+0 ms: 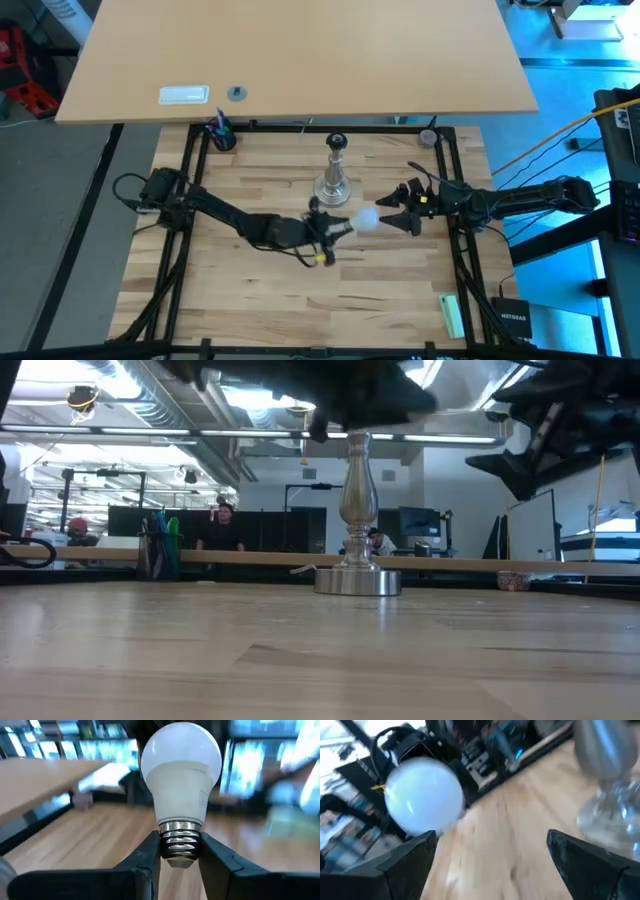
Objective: Screw lightbulb
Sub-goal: Insert the lightbulb into the lamp
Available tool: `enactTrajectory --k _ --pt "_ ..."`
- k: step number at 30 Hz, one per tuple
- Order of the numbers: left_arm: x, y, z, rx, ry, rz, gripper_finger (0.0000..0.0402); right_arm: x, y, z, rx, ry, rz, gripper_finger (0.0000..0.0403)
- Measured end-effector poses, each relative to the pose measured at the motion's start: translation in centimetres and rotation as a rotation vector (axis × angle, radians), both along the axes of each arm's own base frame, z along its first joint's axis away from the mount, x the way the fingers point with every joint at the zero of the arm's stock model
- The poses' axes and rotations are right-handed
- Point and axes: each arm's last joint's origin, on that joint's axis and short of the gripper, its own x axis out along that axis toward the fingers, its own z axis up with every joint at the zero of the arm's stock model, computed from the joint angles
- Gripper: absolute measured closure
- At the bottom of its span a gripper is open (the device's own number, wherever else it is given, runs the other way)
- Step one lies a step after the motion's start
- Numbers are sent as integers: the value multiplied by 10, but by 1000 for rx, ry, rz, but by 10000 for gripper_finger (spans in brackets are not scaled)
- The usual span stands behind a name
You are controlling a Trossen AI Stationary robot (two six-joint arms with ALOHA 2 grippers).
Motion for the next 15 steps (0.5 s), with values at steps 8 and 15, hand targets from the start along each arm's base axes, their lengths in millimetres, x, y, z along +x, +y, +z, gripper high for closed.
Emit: enactTrajectory --k 8,15 --pt "-19 7 1 -115 -252 -63 317 20 22 16 -163 -197 -84 23" --pt "-20 1 9 -138 -319 -105 317 51 43 23 -292 -191 -197 23"
